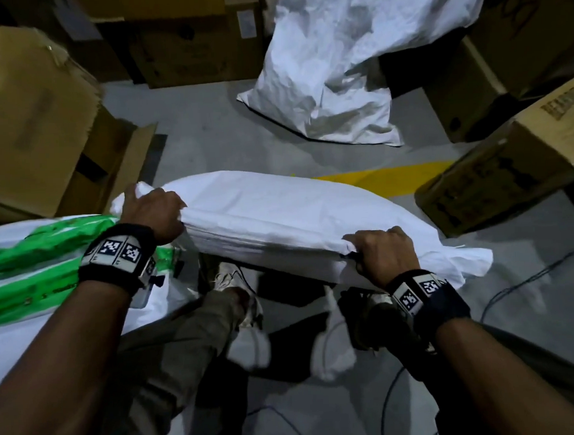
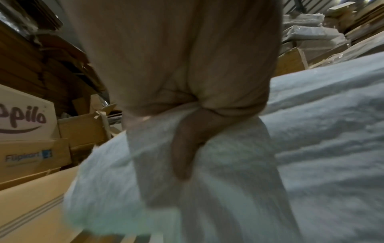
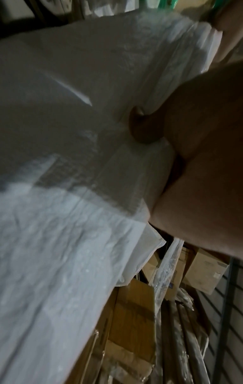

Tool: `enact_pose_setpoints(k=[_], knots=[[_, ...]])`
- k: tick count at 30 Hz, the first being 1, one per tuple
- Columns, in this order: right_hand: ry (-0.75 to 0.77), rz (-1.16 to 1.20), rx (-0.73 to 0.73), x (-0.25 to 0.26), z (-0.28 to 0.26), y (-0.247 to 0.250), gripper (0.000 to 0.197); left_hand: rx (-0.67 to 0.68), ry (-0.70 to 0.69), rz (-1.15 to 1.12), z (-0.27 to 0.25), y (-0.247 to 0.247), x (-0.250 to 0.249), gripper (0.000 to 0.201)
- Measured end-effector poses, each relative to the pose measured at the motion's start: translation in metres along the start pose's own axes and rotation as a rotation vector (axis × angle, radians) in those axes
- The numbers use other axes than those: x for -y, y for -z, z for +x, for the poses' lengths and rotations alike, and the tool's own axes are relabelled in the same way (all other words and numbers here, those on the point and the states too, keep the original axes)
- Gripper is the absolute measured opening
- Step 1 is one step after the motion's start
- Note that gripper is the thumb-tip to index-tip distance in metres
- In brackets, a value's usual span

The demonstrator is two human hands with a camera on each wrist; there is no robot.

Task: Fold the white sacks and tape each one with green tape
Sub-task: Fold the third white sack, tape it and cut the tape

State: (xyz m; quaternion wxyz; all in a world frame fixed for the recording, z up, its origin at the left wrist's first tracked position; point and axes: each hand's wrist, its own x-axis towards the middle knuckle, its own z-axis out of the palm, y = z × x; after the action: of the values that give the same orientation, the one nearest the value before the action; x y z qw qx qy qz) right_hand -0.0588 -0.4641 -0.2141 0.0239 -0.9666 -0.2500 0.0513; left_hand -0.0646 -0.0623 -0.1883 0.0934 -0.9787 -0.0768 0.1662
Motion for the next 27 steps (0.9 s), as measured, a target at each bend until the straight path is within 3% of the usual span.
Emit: enact_pose_setpoints(k=[3,7,9,12,16,19,21,24,27], knots=[[0.039,0.021,0.1,-0.005,-0.002,0.0,0.038,-0.06,-0.043,-0.065,-0.006,-0.002,-0.001,0.05],[0.105,0.046,0.203,-0.019,0.003,-0.012,0.042,-0.285,-0.314,-0.216,-0.022,0.001,-0.04,0.093],[0.115,0.068,0.222,-0.018,0.005,-0.016,0.054,-0.337,-0.537,-0.277,-0.029,-0.001,-0.073,0.084],[0.072,0.158,0.268,-0.014,0.013,-0.016,0.041,-0.431,-0.721,-0.371,-0.041,-0.009,-0.123,0.052],[0.01,0.19,0.337,-0.008,0.021,-0.015,0.042,-0.456,-0.673,-0.236,-0.04,-0.028,-0.151,0.043],[-0.033,0.233,0.371,-0.001,0.024,-0.018,0.065,-0.456,-0.616,-0.264,-0.031,-0.033,-0.152,0.032],[-0.082,0.268,0.407,0.004,0.025,-0.022,0.065,-0.389,-0.578,-0.273,-0.028,-0.031,-0.157,0.033],[-0.166,0.331,0.442,0.002,0.023,-0.028,0.065,-0.091,-0.478,-0.213,-0.025,-0.029,-0.161,0.026],[-0.206,0.255,0.311,-0.016,0.009,-0.037,0.077,0.126,-0.398,-0.158,-0.014,-0.027,-0.157,0.021]])
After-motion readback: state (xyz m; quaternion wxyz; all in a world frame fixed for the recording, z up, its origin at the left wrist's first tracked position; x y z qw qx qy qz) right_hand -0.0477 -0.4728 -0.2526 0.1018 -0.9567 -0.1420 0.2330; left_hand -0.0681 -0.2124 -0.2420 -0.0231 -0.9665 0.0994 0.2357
